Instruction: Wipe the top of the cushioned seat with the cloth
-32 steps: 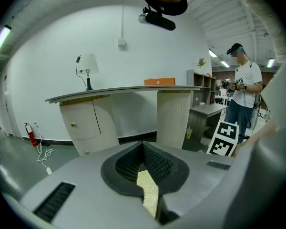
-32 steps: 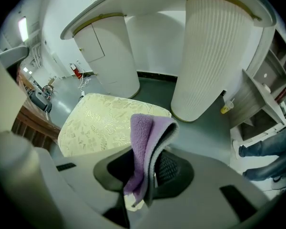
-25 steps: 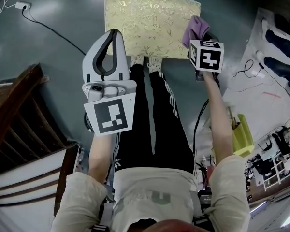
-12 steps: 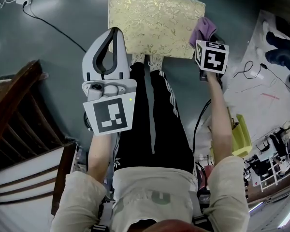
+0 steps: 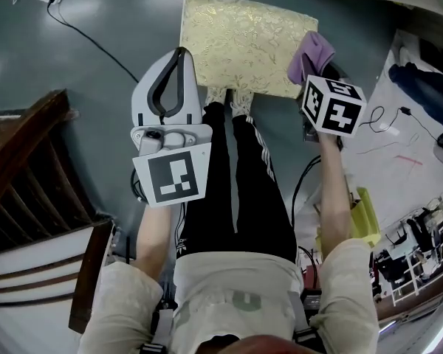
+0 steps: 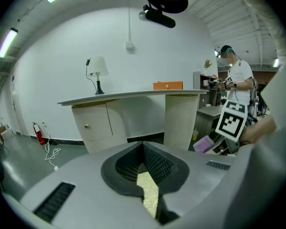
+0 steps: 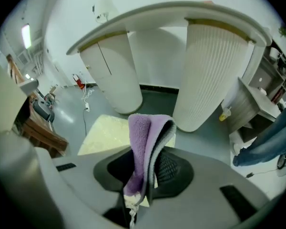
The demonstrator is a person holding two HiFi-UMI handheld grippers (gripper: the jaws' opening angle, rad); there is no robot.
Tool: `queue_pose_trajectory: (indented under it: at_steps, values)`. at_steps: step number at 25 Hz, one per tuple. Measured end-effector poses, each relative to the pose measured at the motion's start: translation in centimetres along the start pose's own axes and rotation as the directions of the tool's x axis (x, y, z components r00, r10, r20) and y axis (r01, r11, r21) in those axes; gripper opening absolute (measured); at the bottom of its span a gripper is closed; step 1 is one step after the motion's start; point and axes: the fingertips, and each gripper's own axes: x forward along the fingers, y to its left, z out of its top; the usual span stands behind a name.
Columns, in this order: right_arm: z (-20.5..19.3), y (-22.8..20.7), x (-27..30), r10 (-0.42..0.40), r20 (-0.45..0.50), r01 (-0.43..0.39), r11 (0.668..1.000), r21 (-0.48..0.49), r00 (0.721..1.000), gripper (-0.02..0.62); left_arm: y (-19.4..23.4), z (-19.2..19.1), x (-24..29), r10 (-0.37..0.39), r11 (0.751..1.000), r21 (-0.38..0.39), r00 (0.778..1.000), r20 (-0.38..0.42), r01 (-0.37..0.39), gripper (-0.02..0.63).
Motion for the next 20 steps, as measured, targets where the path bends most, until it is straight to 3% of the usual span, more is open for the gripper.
queue_pose_trajectory:
  at_steps: [5, 9, 16, 20]
  values:
    - [6.3, 5.8, -7.0, 0.114, 0.185, -0.109, 0.993, -0.039, 0.976, 0.097, 2.5, 0.6, -1.1, 0.071, 0.997, -0.021, 0.997, 0.017, -0.071, 0.006]
    - [7.8, 10.5, -9.6, 0.196, 0.237, -0.180, 0.980, -0.087, 0.952, 0.097, 3.6, 0.1, -2.3, 0.107, 0.993, -0.044, 0.994, 0.012, -0.107, 0.006]
    - [7.5, 18.3, -7.4, 0.359, 0.210, -0.347, 0.933, -0.093, 0.909, 0.097, 5.1, -2.8, -4.1, 0.152, 0.985, -0.076, 0.988, -0.026, -0.153, 0.006]
    - [5.4, 23.0, -2.9, 0.454, 0.126, -0.446, 0.891, -0.092, 0.882, 0.097, 6.2, -4.0, -5.0, 0.182, 0.979, -0.084, 0.982, -0.045, -0.186, 0.006]
